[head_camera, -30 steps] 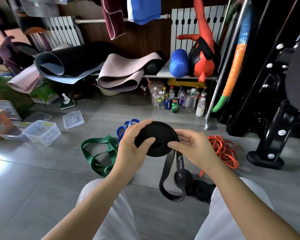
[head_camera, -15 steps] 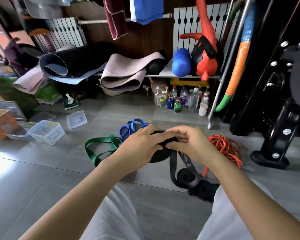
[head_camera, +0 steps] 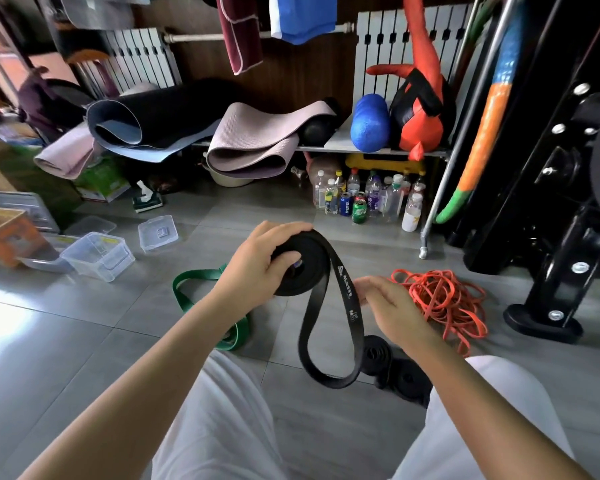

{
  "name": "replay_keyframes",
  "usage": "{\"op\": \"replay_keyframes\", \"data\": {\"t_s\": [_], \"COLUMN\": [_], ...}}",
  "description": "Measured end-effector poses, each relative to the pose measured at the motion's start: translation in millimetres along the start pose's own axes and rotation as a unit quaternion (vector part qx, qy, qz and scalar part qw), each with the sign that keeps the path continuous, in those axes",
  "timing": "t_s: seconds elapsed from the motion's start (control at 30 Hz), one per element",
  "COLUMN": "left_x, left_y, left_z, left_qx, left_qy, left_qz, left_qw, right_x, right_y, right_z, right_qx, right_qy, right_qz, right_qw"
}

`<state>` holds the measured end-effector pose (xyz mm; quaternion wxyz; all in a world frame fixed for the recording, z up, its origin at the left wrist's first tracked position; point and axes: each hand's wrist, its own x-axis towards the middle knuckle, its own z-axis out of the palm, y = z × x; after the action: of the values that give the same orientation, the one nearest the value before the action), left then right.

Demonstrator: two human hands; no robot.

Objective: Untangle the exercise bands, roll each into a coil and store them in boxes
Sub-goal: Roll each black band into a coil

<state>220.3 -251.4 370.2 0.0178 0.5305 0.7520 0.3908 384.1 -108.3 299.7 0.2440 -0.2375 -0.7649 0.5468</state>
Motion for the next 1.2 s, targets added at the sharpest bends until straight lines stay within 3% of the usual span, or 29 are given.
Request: {"op": "replay_keyframes", "data": {"t_s": [0.07, 0.13, 0.23, 0.33, 0.5, 0.6, 0.7, 0.83, 1.2], "left_x": [1.8, 2.6, 2.1, 1.3, 2.0, 7.5, 13.1, 14.6, 5.3], "left_y": [1.6, 3.4, 3.6, -0.6, -11.7, -19.5, -27.2, -31.1, -13.4], "left_z": [-2.6, -4.6, -6.4, -11.3, -18.6, -24.4, -33.8, -35.9, 2.4], "left_qx": [0.003, 0.006, 0.009, 0.007, 0.020, 0.031, 0.031, 0.035, 0.011], "left_qy": [0.003, 0.002, 0.007, 0.022, 0.035, 0.073, 0.105, 0.086, -0.036], "left_qz": [0.008, 0.014, 0.013, -0.004, -0.013, -0.014, -0.030, -0.043, 0.022], "left_qw": [1.000, 1.000, 1.000, 1.000, 0.999, 0.997, 0.994, 0.995, 0.999], "right_x": [0.3, 1.2, 5.4, 8.7, 3.3, -1.7, -7.8, -15.0, -19.5], "right_y": [-4.6, -4.4, 0.1, 5.2, 29.2, 45.8, 62.4, 71.7, 65.1], "right_z": [7.6, 13.1, 17.3, 9.8, -12.7, -24.5, -32.7, -34.4, -21.4], "right_qx": [0.035, -0.027, -0.146, -0.175, -0.354, -0.418, -0.373, -0.245, -0.264], "right_qy": [-0.018, -0.035, 0.039, 0.111, 0.169, 0.121, 0.096, 0.101, -0.012], "right_qz": [0.011, 0.020, 0.002, -0.013, 0.005, 0.075, 0.124, 0.158, 0.215], "right_qw": [0.999, 0.999, 0.989, 0.978, 0.920, 0.897, 0.914, 0.951, 0.940]}}
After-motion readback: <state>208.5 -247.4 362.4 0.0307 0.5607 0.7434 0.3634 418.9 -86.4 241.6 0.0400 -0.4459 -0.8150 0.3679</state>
